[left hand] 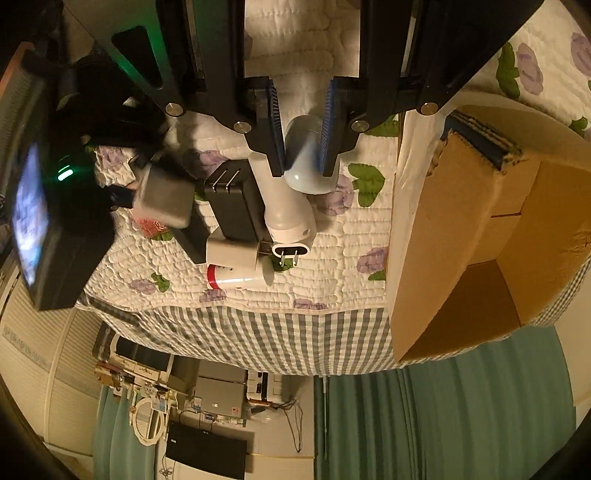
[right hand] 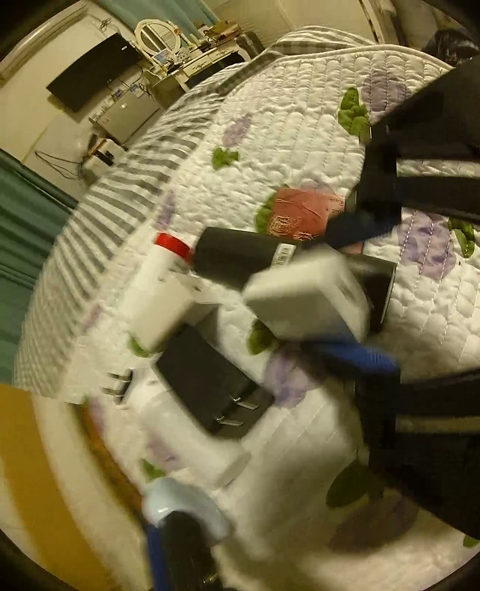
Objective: Organize rigid objects
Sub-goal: 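Grasp the light blue earbud case with the left gripper while the right gripper grasps the white square charger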
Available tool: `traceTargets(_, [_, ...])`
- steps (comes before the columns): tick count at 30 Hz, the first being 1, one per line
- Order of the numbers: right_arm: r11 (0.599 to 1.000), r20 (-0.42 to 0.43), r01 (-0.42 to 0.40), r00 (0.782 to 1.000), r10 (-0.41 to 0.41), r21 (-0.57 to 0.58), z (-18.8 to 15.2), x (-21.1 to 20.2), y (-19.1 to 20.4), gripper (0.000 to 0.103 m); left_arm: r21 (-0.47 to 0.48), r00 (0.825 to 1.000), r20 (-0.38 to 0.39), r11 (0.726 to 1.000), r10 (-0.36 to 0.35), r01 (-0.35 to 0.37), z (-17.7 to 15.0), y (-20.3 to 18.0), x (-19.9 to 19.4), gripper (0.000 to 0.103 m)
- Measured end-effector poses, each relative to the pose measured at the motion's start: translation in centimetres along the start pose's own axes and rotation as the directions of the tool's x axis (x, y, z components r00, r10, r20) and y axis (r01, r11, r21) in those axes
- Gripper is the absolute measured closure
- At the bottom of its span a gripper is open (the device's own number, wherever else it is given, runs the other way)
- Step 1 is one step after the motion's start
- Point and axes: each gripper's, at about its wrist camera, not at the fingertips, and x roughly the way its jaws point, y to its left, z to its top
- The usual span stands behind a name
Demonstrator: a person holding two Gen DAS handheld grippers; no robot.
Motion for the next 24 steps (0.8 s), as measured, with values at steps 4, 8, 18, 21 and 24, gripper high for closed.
traceTargets(4, [1.0,0.016,-0.027,1.0,0.027,0.013,-0.5,-0.7,-0.3,0.078,-0.007,1.0,0.002,1.0,-0.02,0.02,-0.2,-0.1,-0.8,0.084])
traceTargets(8, [0.997,0.047,-0.07,0.997,0.068,0.042,-0.7,-2.4,-0.6,0.079,-0.002,0.999,0.008,1.0,-0.031,0.031,-0.4,-0.2,-1.9,0.085])
traceTargets(18, [0.982,0.132,-0.129,0.985,0.11,0.141,0.6,-9.3,-1.7,0.079,0.017,0.991,0.066,0.994,-0.112,0.111,0.9,-0.2,-5.9,0.103])
traceTargets(21, [0.983,0.132,-0.12,0.986,0.102,0.136,0.6,-10.0,-1.3,0.079,0.017,0.989,0.002,0.989,-0.149,0.149,0.3,0.2,-4.9,0.102])
traceTargets(24, [0.982,0.13,-0.125,0.986,0.107,0.139,0.2,-9.9,-0.9,0.079,0.032,0.991,-0.015,0.991,-0.131,0.131,-0.8,0.1,-4.0,0.084])
